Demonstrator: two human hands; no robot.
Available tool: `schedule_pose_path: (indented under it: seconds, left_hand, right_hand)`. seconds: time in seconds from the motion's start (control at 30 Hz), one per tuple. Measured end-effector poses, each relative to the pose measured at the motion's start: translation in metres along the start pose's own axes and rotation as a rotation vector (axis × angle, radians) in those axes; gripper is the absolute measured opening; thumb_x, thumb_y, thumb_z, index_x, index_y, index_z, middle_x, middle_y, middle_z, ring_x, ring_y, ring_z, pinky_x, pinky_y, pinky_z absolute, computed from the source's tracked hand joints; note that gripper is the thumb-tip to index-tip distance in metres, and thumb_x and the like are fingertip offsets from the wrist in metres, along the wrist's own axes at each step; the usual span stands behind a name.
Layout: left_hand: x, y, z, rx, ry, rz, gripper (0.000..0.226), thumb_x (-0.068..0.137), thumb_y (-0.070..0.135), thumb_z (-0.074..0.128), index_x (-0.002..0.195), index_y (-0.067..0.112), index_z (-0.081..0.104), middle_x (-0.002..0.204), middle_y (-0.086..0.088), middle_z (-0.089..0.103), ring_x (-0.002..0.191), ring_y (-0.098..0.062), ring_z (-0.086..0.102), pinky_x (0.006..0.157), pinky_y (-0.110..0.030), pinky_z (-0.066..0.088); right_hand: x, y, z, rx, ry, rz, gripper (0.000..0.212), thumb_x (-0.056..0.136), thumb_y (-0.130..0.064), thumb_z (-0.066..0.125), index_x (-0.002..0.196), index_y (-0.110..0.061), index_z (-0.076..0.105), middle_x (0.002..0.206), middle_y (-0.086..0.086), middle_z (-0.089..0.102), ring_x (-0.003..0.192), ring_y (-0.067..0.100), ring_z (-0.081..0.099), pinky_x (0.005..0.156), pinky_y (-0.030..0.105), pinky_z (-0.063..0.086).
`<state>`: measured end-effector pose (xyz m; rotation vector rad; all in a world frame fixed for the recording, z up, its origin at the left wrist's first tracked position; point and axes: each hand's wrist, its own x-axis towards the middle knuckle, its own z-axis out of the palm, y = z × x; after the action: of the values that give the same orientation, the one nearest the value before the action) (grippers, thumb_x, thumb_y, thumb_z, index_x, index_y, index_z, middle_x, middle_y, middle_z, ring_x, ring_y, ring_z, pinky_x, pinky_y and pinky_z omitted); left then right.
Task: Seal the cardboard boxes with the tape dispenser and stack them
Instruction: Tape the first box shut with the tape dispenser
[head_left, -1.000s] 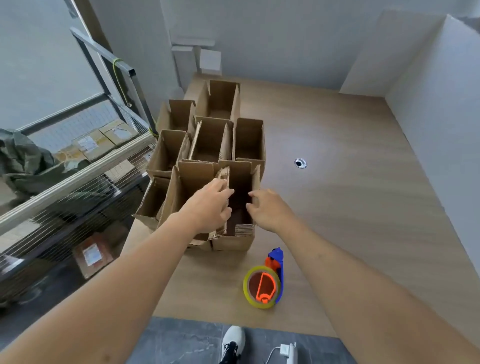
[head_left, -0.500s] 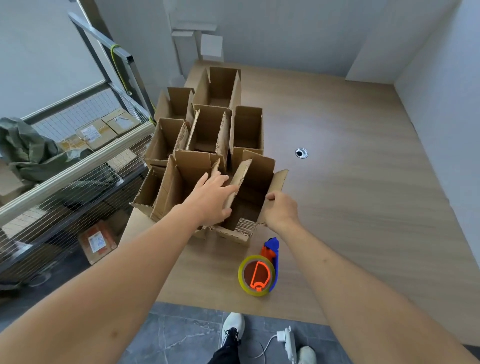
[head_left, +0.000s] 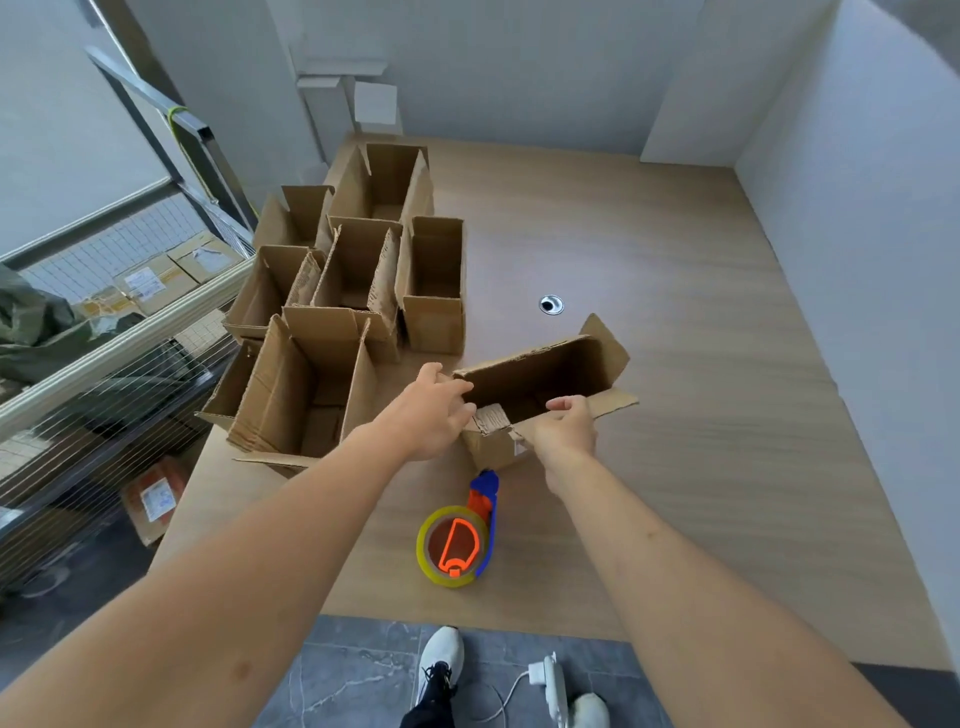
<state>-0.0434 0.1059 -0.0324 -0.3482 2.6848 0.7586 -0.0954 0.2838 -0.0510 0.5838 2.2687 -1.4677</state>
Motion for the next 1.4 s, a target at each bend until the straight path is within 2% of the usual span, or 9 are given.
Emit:
schedule_pose_path:
  seconds: [0.1,0.23,0.43,0.6,0.7,1.03,1.17,1.3,1.4]
  left_hand:
    - [0.004,0.019,0.010,-0.093,0.047,-0.042,0.052,0.106,0.033,0.052,0.155,0.022,0.040,0.168,-0.014,-0.007,0.150,-0.034,0.030,0.119,-0.037,0.029]
    - [0.013,0.028,0.025,-0.002,0.091,-0.063,0.058,0.100,0.007,0.058,0.154,0.018,0.040,0.167,-0.015,-0.019,0.127,-0.038,0.057,0.104,-0.037,0.049]
    - [0.032,0.024,0.026,0.027,0.162,0.011,0.065,0.093,-0.008,0.059,0.152,0.010,0.041,0.169,-0.014,-0.013,0.133,-0.038,0.051,0.101,-0.037,0.051]
    - [0.044,0.031,0.022,-0.107,0.204,0.036,0.058,0.100,-0.002,0.049,0.156,0.003,0.034,0.169,-0.020,0.002,0.155,-0.033,0.015,0.119,-0.032,0.027]
    - [0.043,0.038,0.026,-0.184,0.261,0.052,0.056,0.101,-0.004,0.046,0.155,0.000,0.034,0.166,-0.023,0.015,0.156,-0.032,0.014,0.121,-0.028,0.017]
    - [0.053,0.040,0.025,-0.306,0.301,0.122,0.056,0.102,0.007,0.056,0.156,0.008,0.037,0.167,-0.009,0.023,0.155,-0.023,0.020,0.121,-0.025,0.020]
    - [0.057,0.045,0.032,-0.344,0.214,0.138,0.067,0.101,0.017,0.062,0.160,0.018,0.029,0.170,-0.005,0.014,0.156,-0.021,0.013,0.124,-0.033,0.020]
    - [0.047,0.041,0.047,-0.371,0.147,0.151,0.094,0.099,0.026,0.066,0.163,0.028,-0.002,0.171,0.005,0.003,0.156,-0.013,0.006,0.123,-0.029,0.013]
    - [0.033,0.029,0.061,-0.423,0.089,0.012,0.101,0.097,0.045,0.064,0.161,0.031,-0.013,0.170,0.004,0.001,0.153,-0.016,0.015,0.117,-0.030,0.021]
  right_hand:
    - [-0.001,0.005,-0.003,0.099,0.026,0.035,0.037,0.097,0.003,0.044,0.116,-0.027,0.050,0.124,0.008,0.051,0.081,0.010,0.050,0.055,0.024,0.043]
    - [-0.003,0.016,-0.006,0.152,-0.095,0.074,0.055,0.092,0.002,0.056,0.128,-0.037,0.041,0.112,0.002,0.052,0.090,0.019,0.062,0.074,0.038,0.063]
    - [0.016,0.015,-0.034,-0.107,0.053,-0.086,0.062,0.088,-0.037,0.070,0.139,-0.043,0.036,0.126,0.005,0.040,0.088,0.017,0.057,0.071,0.033,0.049]
    - [0.040,0.004,-0.061,-0.154,0.078,-0.117,0.067,0.084,-0.021,0.072,0.144,-0.035,0.044,0.129,0.004,0.034,0.083,0.014,0.060,0.064,0.022,0.051]
    - [0.044,-0.003,-0.069,-0.169,0.103,-0.111,0.063,0.084,-0.017,0.075,0.141,-0.026,0.051,0.134,0.005,0.038,0.075,0.001,0.046,0.048,0.007,0.033]
    - [0.048,-0.007,-0.078,-0.018,0.080,-0.226,0.073,0.070,-0.013,0.086,0.132,-0.035,0.055,0.127,-0.002,0.036,0.104,0.008,0.051,0.065,0.003,0.037]
    - [0.059,-0.004,-0.079,0.042,0.049,-0.127,0.068,0.073,-0.011,0.083,0.131,-0.034,0.056,0.127,0.001,0.034,0.091,0.008,0.055,0.058,0.007,0.037]
    - [0.064,0.005,-0.075,0.022,0.166,-0.014,0.052,0.082,-0.024,0.083,0.128,-0.033,0.060,0.131,0.006,0.038,0.076,0.009,0.051,0.058,0.020,0.039]
    - [0.066,0.010,-0.068,0.098,0.233,0.116,0.055,0.084,-0.027,0.083,0.134,-0.034,0.060,0.137,0.008,0.041,0.069,0.008,0.045,0.060,0.025,0.039]
